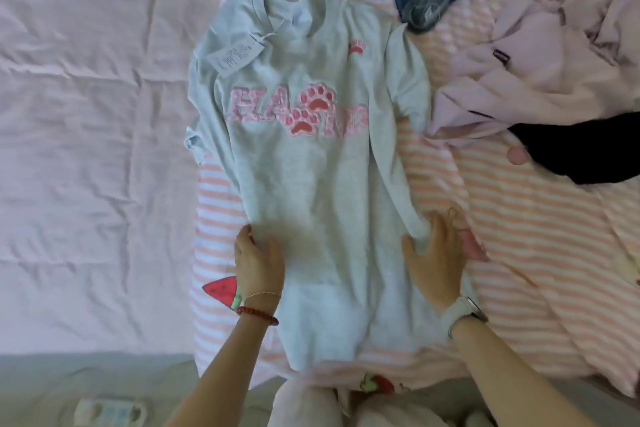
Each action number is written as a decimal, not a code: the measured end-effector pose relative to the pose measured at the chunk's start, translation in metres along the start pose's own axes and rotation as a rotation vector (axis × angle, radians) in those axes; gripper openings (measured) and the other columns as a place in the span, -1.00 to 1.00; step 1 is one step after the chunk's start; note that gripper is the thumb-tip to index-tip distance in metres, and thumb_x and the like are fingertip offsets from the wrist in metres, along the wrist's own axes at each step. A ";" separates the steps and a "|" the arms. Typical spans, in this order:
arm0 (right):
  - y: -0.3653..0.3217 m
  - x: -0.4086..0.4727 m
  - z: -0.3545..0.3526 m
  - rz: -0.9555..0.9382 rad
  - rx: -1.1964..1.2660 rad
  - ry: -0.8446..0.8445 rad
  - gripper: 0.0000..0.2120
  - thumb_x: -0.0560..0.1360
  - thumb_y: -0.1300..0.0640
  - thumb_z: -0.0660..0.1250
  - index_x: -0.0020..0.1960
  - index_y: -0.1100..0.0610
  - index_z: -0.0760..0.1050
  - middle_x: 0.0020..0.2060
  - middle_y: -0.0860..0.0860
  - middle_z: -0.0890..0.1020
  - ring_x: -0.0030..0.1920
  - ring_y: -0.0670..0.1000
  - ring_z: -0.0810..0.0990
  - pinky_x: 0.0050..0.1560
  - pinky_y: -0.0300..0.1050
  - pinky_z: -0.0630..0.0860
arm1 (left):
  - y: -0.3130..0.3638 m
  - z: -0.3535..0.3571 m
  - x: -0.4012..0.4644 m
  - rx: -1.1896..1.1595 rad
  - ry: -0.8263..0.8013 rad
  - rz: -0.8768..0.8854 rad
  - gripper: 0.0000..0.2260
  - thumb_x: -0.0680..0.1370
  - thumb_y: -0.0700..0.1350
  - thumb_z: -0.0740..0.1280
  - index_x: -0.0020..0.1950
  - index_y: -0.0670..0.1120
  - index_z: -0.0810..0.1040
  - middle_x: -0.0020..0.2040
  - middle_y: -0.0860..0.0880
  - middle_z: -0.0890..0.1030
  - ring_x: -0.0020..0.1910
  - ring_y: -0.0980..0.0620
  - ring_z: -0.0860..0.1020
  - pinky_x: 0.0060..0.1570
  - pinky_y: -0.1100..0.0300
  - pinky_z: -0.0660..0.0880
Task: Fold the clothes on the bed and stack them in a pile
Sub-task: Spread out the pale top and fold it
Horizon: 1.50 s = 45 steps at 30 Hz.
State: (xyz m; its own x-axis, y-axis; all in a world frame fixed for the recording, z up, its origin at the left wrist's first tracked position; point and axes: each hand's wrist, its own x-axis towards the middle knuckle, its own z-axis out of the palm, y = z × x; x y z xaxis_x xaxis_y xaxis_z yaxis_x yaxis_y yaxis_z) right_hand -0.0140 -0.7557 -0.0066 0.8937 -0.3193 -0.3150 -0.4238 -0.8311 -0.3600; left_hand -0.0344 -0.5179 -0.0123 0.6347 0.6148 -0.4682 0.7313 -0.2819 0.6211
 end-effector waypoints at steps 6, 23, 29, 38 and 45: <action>0.060 -0.020 -0.010 -0.006 0.062 -0.025 -0.80 0.56 0.15 0.21 -0.20 0.23 0.34 -0.38 0.08 0.40 -0.26 0.17 0.44 -0.35 -0.06 0.27 | -0.024 0.016 -0.039 0.068 -0.056 -0.101 -0.71 0.51 -0.02 0.30 0.11 -0.16 0.35 -0.14 -0.04 0.52 -0.15 -0.09 0.51 -0.22 0.16 0.32; 0.113 -0.001 -0.052 -0.248 -0.237 0.127 -0.47 0.41 0.31 0.29 0.37 0.18 0.34 0.30 0.24 0.38 0.29 0.27 0.35 0.28 0.29 0.21 | -0.035 0.039 -0.093 -0.188 0.051 -0.143 -0.69 0.62 -0.19 0.09 0.33 -0.22 0.39 0.22 -0.22 0.51 0.15 -0.14 0.48 0.09 0.11 0.40; 0.084 -0.047 0.004 -0.634 -0.437 -0.302 -0.50 0.57 0.03 0.09 0.50 -0.03 0.10 0.52 0.06 0.00 0.51 0.14 -0.08 0.37 0.39 -0.16 | -0.032 0.033 -0.084 -0.331 -0.203 -0.241 -0.75 0.55 -0.16 0.29 0.20 -0.20 0.49 0.04 -0.15 0.59 -0.06 -0.06 0.54 -0.09 0.14 0.51; 0.089 -0.040 -0.003 -0.569 -0.472 -0.429 -0.52 0.61 0.00 -0.06 0.50 -0.14 -0.06 0.52 -0.06 -0.15 0.51 0.08 -0.19 0.41 0.29 -0.13 | -0.028 0.005 -0.104 -0.918 -0.440 -0.292 -0.68 0.35 -0.26 0.36 0.10 -0.20 0.54 -0.08 -0.12 0.66 -0.11 -0.12 0.62 -0.06 0.03 0.58; 0.075 -0.039 -0.004 -0.486 -0.494 -0.498 -0.53 0.62 -0.01 -0.08 0.51 -0.13 -0.06 0.52 -0.06 -0.18 0.51 0.07 -0.21 0.41 0.33 -0.13 | -0.038 -0.004 -0.105 -0.818 -0.231 -0.228 -0.62 0.33 -0.18 0.43 0.13 -0.20 0.54 0.03 -0.14 0.63 0.03 -0.12 0.59 0.04 0.06 0.51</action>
State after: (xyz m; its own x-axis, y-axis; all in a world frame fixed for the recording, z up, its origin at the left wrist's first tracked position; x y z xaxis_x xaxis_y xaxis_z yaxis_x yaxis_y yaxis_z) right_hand -0.0806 -0.8073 -0.0181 0.7419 0.2650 -0.6159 0.2060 -0.9642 -0.1668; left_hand -0.1297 -0.5683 0.0157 0.5946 0.4023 -0.6961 0.4944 0.4998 0.7111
